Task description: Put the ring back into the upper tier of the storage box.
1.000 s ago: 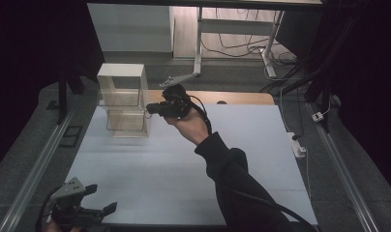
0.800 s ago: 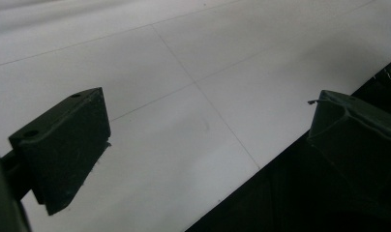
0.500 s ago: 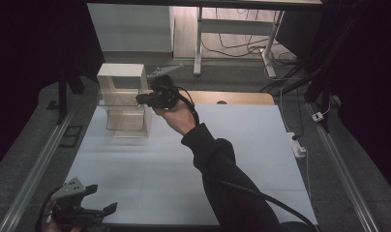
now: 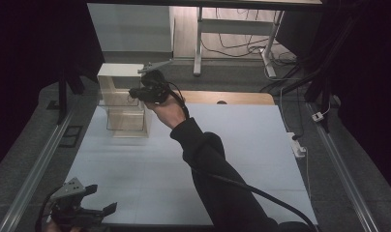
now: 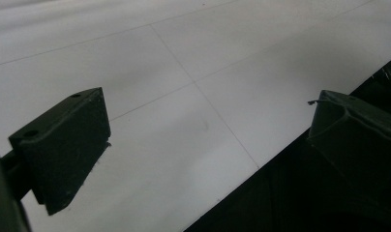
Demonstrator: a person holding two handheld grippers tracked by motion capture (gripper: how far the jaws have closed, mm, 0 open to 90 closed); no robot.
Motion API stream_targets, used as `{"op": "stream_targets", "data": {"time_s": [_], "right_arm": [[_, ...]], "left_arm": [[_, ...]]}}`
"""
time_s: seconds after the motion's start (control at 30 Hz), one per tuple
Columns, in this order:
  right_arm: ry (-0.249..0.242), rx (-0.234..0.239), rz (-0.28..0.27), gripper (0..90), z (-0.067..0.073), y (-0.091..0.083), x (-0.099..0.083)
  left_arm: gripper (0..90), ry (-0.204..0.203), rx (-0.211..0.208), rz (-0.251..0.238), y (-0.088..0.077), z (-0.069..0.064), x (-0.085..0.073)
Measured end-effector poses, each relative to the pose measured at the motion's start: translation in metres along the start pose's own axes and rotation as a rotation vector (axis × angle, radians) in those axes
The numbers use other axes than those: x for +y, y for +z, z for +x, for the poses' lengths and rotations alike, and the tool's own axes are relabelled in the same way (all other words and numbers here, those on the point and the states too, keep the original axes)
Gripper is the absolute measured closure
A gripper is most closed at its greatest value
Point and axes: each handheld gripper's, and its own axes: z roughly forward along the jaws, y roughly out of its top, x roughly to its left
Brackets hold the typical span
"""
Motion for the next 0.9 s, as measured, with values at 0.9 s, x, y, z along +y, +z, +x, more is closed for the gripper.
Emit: {"op": "stream_targets", "data": {"time_s": [0.9], "right_arm": [[-0.023,-0.079,0.037,85.6,0.005,0.049,0.004]], "left_arm": [[1.5,-0.001,-0.003,0.001,-0.001,0.0,-0.001]]}}
